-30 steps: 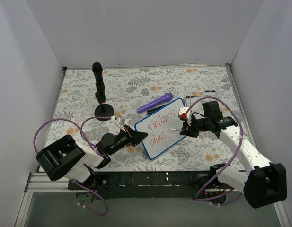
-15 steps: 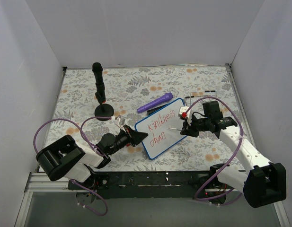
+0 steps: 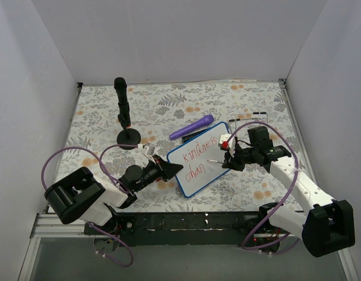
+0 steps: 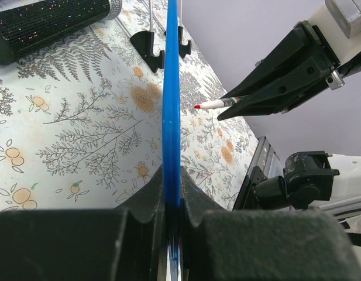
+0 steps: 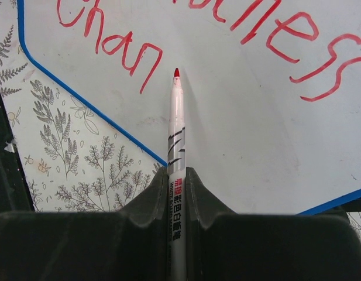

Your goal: Write a sentence on the whiteboard

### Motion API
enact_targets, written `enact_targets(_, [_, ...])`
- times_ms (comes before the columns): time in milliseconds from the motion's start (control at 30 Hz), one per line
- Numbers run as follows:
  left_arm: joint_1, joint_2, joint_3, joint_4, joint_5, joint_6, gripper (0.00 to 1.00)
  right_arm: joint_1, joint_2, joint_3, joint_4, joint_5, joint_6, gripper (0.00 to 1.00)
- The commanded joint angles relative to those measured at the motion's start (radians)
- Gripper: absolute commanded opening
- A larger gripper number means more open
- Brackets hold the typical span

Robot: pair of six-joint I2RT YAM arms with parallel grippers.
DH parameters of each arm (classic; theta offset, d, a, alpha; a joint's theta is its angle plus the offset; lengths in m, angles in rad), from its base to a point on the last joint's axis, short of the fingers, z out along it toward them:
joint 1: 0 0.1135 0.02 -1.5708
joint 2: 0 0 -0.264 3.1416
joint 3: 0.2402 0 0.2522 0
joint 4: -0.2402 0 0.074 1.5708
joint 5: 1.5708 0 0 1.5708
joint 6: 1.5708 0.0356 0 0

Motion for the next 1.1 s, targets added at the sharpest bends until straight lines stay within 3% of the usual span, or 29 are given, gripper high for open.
enact_targets(0, [-0.003, -0.022, 0.004, 0.021, 0.022, 0.020, 0.00, 0.023, 0.011, -0.012, 0.035, 0.010, 0.008, 0.01])
enact_targets(467, [-0.003, -0.018, 0.004, 0.027, 0.025, 0.020, 0.00, 0.053, 0.073, -0.008, 0.087, 0.089, 0.050, 0.01])
enact_targets(1067, [-0.003, -0.008, 0.009, 0.034, 0.033, 0.021, 0.00, 0.084, 0.119, 0.012, 0.057, 0.049, 0.019, 0.01])
